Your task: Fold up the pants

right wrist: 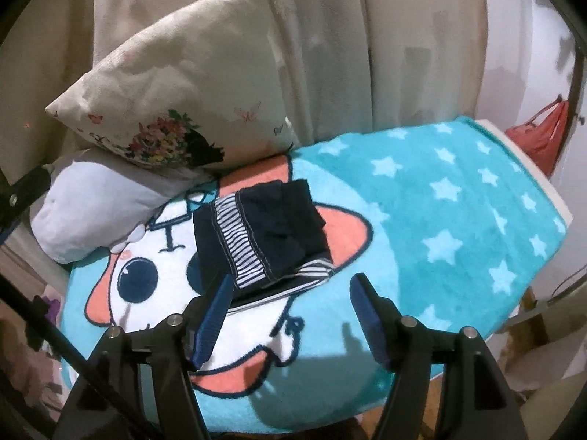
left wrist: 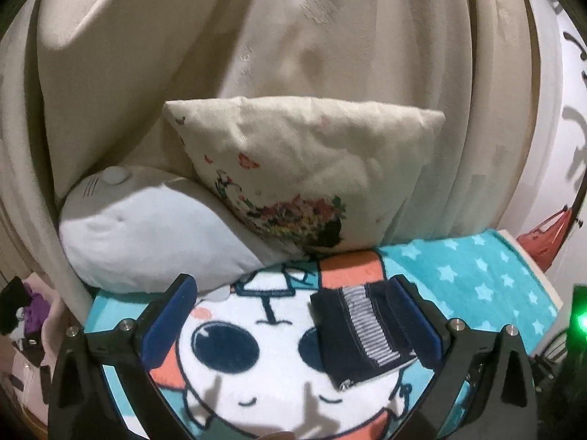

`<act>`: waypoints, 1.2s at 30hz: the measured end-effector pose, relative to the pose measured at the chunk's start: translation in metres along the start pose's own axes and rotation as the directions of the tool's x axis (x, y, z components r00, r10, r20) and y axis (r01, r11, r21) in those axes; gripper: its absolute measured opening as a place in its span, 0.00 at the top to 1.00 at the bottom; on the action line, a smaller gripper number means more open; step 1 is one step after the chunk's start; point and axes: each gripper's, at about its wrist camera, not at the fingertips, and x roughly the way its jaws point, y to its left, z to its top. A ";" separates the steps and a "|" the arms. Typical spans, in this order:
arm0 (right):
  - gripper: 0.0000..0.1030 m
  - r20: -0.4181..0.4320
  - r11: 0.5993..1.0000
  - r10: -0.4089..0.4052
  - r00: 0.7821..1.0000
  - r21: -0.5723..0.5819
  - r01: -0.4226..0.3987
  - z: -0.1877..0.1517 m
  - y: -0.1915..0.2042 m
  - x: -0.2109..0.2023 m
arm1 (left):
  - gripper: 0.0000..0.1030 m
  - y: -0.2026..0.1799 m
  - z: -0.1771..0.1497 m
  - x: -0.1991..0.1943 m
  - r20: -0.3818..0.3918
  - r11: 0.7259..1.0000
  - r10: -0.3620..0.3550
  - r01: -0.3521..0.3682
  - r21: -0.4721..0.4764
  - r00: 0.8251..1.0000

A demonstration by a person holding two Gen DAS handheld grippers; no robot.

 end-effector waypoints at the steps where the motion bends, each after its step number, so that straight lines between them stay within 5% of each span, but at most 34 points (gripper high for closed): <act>1: 0.31 -0.006 1.000 0.011 1.000 -0.005 -0.011 0.001 -0.001 0.003 | 0.00 -0.004 -0.002 0.000 -0.009 1.000 0.005 -0.005 0.006 1.000; 9: 0.29 0.028 0.988 0.037 0.999 -0.149 -0.032 0.012 0.001 0.013 | 0.00 -0.043 -0.020 0.008 -0.103 0.996 0.076 -0.071 0.057 0.992; 17: 0.29 -0.050 0.990 0.060 0.997 -0.121 -0.066 0.018 -0.030 0.042 | 0.00 -0.075 -0.027 0.024 -0.171 0.987 0.143 -0.128 0.095 0.975; 36: 0.27 -0.120 0.990 0.055 0.991 -0.121 -0.069 0.034 -0.066 0.075 | 0.00 -0.111 -0.031 0.074 -0.310 0.991 0.119 -0.093 0.097 0.943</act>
